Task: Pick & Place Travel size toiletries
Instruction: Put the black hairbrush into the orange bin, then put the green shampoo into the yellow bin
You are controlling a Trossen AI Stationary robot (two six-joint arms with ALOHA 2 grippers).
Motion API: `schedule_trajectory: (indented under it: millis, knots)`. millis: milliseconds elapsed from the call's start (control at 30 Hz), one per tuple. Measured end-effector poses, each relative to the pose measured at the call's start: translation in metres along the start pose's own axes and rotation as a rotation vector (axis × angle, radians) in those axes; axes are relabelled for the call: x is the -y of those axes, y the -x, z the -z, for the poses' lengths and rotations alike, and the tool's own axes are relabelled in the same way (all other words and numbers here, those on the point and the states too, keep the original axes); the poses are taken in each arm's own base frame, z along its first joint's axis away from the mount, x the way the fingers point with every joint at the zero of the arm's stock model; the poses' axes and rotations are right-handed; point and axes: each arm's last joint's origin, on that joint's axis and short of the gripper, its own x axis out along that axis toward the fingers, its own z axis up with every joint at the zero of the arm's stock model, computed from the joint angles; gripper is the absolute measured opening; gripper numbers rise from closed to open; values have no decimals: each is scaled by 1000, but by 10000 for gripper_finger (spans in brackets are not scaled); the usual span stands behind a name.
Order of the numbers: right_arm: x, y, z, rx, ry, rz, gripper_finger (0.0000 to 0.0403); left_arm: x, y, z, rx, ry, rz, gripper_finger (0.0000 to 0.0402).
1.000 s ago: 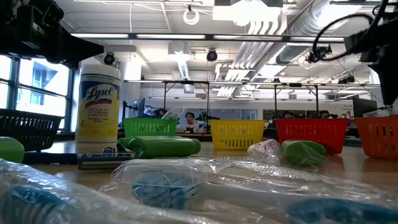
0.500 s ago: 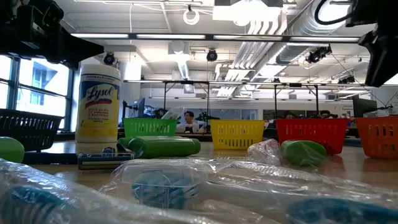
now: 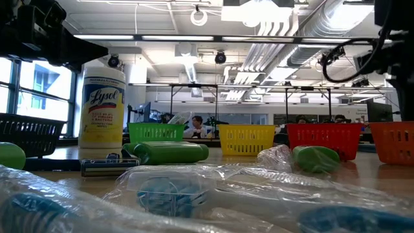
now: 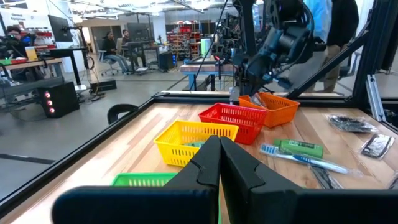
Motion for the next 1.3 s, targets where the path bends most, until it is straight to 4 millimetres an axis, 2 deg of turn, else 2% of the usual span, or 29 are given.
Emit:
schedule_trajectory:
  millis: [233,500,600,700,800,867,1000,1133,1300]
  knots:
    - [-10,-3,-6,13,63,-99,3,0,0,0,0,0,0,2]
    - [-10,1,-9,87,103,-66,3,0,0,0,0,-1,0,2]
    - [-12,20,-12,292,104,-30,3,0,0,0,0,-1,0,2]
    - [-20,46,-14,615,92,-67,3,0,0,0,0,-1,0,2]
    - [-28,76,-13,932,114,-202,3,0,0,0,0,-3,0,2]
    - [-31,93,-12,1085,161,-338,3,0,0,0,0,-3,0,2]
    - [-31,112,-12,1324,313,-629,3,0,0,0,0,-3,0,2]
    - [-27,110,-20,1443,362,-824,3,0,0,0,0,-7,0,2]
    - [-29,77,-35,1446,360,-858,3,0,0,-2,6,-4,0,2]
